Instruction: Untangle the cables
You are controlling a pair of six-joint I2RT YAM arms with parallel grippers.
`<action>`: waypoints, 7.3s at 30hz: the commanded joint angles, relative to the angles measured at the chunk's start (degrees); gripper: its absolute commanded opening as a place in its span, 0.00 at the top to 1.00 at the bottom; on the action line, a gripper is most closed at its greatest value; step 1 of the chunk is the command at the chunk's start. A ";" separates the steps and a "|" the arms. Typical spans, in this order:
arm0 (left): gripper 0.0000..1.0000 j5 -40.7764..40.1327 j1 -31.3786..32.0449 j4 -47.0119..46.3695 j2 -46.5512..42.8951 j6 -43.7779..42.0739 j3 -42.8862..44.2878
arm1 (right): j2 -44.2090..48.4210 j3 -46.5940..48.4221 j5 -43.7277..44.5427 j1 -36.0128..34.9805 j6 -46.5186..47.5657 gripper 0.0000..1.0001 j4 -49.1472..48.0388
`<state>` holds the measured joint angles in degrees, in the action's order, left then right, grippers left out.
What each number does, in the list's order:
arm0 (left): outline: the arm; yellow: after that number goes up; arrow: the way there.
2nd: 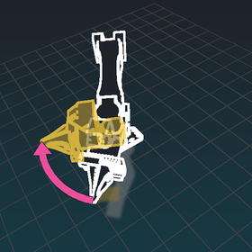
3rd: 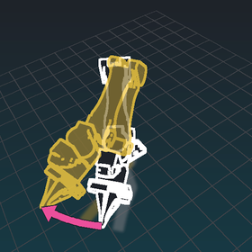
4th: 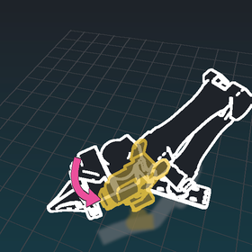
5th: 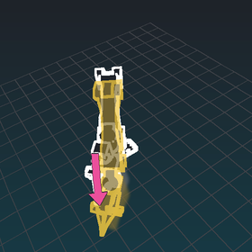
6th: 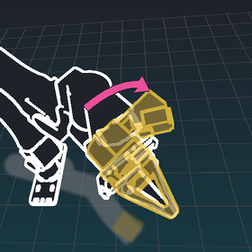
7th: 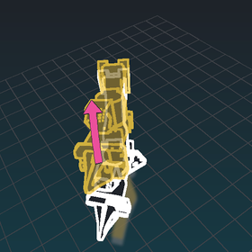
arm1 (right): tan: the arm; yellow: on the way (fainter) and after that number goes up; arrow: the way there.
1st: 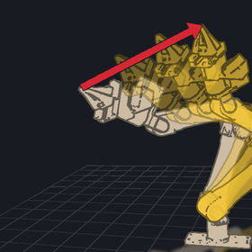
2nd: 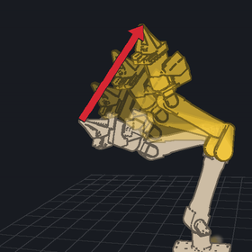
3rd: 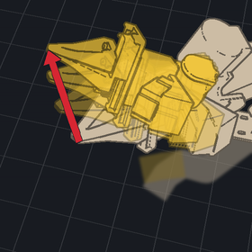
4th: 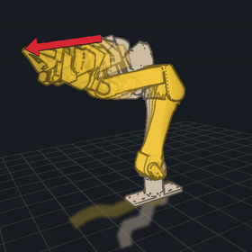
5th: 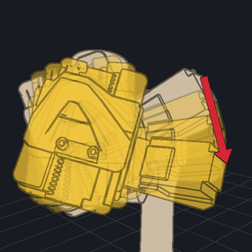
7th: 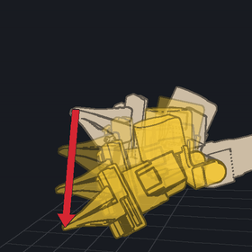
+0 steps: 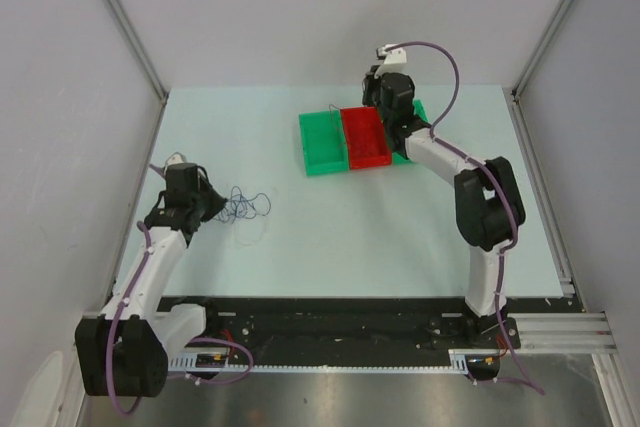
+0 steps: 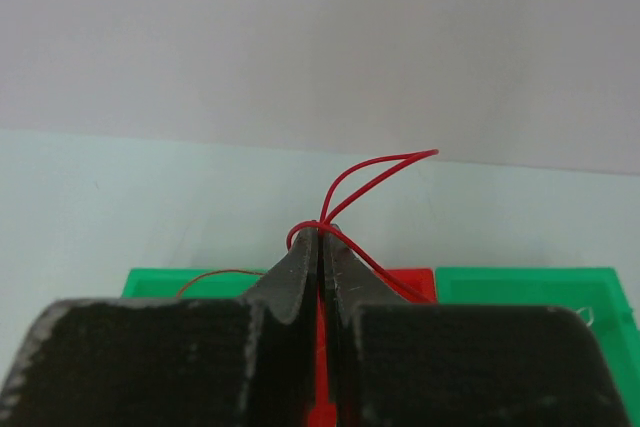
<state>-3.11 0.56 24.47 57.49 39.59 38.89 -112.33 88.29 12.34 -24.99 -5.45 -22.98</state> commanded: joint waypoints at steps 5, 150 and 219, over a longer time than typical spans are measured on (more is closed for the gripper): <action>0.99 1.88 0.23 -2.76 -1.15 -1.98 -0.13 | -5.88 -3.38 1.11 -0.32 -7.36 1.00 1.89; 1.00 20.96 33.00 -17.52 6.84 -9.71 29.83 | 34.98 -30.27 -52.60 3.38 -4.05 0.00 15.24; 0.97 10.24 16.83 -3.45 7.01 -12.35 16.13 | 56.61 -41.18 -34.58 12.09 -9.49 1.00 26.04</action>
<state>4.73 11.51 24.53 62.61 29.95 55.48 -55.83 44.58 -24.45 -9.06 -16.91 1.87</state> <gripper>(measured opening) 0.027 0.009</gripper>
